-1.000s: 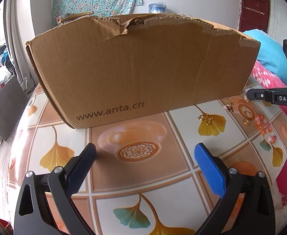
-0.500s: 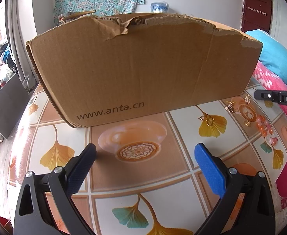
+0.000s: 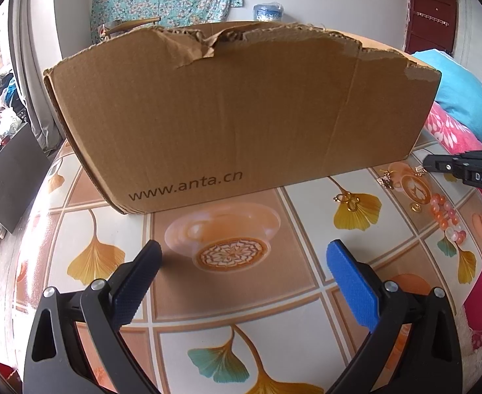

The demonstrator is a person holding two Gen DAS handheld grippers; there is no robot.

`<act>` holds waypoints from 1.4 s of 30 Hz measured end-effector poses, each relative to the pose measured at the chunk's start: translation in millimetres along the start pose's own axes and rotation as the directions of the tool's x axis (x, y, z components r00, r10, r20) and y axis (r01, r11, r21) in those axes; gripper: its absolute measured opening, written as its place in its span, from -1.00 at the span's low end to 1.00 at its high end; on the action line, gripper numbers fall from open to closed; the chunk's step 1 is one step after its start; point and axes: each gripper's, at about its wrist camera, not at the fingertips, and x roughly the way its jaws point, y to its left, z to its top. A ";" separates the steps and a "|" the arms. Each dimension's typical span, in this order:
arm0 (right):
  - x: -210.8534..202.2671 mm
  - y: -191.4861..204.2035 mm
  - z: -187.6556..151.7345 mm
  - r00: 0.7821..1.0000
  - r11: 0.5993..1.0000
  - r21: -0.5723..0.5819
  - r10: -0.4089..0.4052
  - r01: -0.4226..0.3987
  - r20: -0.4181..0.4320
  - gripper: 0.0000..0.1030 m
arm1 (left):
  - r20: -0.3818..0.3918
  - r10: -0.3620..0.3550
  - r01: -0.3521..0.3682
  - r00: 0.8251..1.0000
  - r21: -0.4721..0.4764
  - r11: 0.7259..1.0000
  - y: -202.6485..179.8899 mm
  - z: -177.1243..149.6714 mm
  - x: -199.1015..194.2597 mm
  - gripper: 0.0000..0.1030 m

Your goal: Organize jewelry

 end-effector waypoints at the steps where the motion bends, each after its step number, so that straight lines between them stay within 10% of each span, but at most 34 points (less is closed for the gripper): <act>1: -1.9 -0.6 -2.3 1.000 1.000 0.006 -0.002 0.002 -0.003 -0.98 | -0.004 0.003 -0.003 1.000 0.004 1.000 -0.1 0.5 -0.4 0.92; 12: -17.6 -14.6 -13.9 0.999 0.992 0.120 0.032 -0.035 0.027 -0.90 | 0.066 -0.118 0.105 0.991 0.180 0.978 -46.7 10.7 -31.9 0.88; 28: -20.1 -15.1 -13.7 0.993 0.985 0.134 0.099 -0.108 0.071 -0.89 | -0.100 -0.315 0.328 0.944 0.398 0.857 -113.6 30.0 7.2 -0.54; 42: -26.3 -23.5 -16.8 0.990 0.980 0.160 0.107 -0.122 0.095 -0.84 | -0.124 -0.333 0.353 0.935 0.430 0.831 -116.2 36.3 11.7 -0.78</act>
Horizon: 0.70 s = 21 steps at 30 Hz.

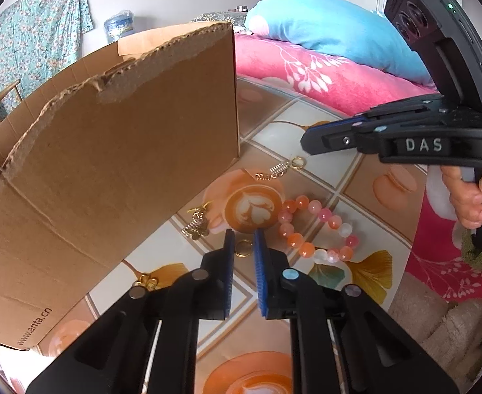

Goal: Organize jewelry
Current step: 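Close the right gripper on the small gold hoop earring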

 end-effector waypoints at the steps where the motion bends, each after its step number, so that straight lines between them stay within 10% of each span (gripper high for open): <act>1: -0.9 -0.5 0.0 1.000 1.000 0.001 0.001 -0.001 0.002 -0.82 | 0.000 0.001 -0.001 1.000 -0.002 1.000 0.5 -0.5 -0.3 -0.78; 21: 26.7 20.6 9.4 0.983 0.894 -0.444 -0.020 -0.064 -0.180 -0.59 | -0.006 0.021 -0.021 1.000 -0.050 0.999 11.7 -13.0 -11.4 -0.78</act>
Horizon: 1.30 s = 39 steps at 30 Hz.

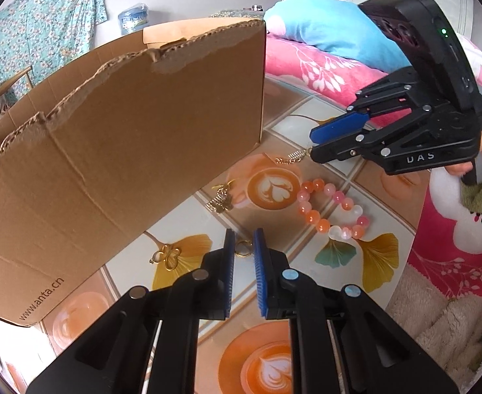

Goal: Organize jewelry
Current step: 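Close the right gripper on the small gold hoop earring, then carry the hoop earring into the box and open the right gripper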

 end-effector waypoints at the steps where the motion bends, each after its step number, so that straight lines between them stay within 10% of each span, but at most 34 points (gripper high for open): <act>1: 1.3 0.8 1.2 1.000 1.000 -0.015 0.001 -0.001 -0.009 -0.59 | 0.000 -0.001 0.001 1.000 0.000 1.000 -0.3 0.3 0.3 -0.78; 19: -13.2 4.6 -4.4 0.999 0.999 0.038 0.000 0.002 -0.047 -0.82 | 0.013 0.003 -0.003 1.000 0.015 1.000 -0.8 -0.4 -0.7 -0.78; 39: -99.9 16.6 35.1 0.963 0.991 0.115 0.029 -0.062 0.269 -0.82 | 0.182 0.053 -0.050 0.982 -0.023 0.998 9.5 10.0 -74.8 -0.78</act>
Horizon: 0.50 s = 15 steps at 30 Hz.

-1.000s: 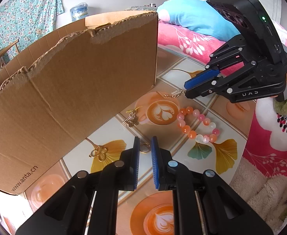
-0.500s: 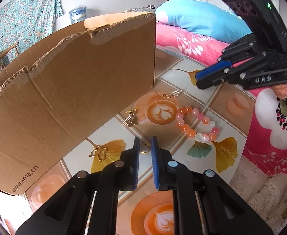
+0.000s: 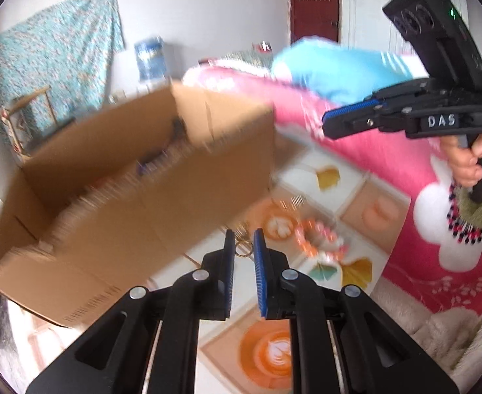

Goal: Organize jewelry
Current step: 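Carry the hoop earring into the box and open the right gripper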

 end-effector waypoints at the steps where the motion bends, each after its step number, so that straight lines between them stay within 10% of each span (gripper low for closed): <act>1: -1.9 2.9 6.7 1.000 1.000 -0.011 0.008 -0.007 0.017 -0.82 | 0.018 0.008 -0.008 1.000 -0.003 1.000 4.2 3.8 -6.5 -0.78; 8: 19.3 16.0 85.6 0.984 0.984 -0.071 0.169 -0.165 0.061 -0.82 | 0.071 0.112 -0.108 0.991 -0.058 0.992 60.6 53.4 -37.7 -0.78; 15: 120.6 14.3 142.3 0.940 0.965 0.020 0.260 -0.263 -0.221 -0.81 | -0.201 0.016 -0.060 0.979 -0.216 0.975 151.4 75.9 23.3 -0.78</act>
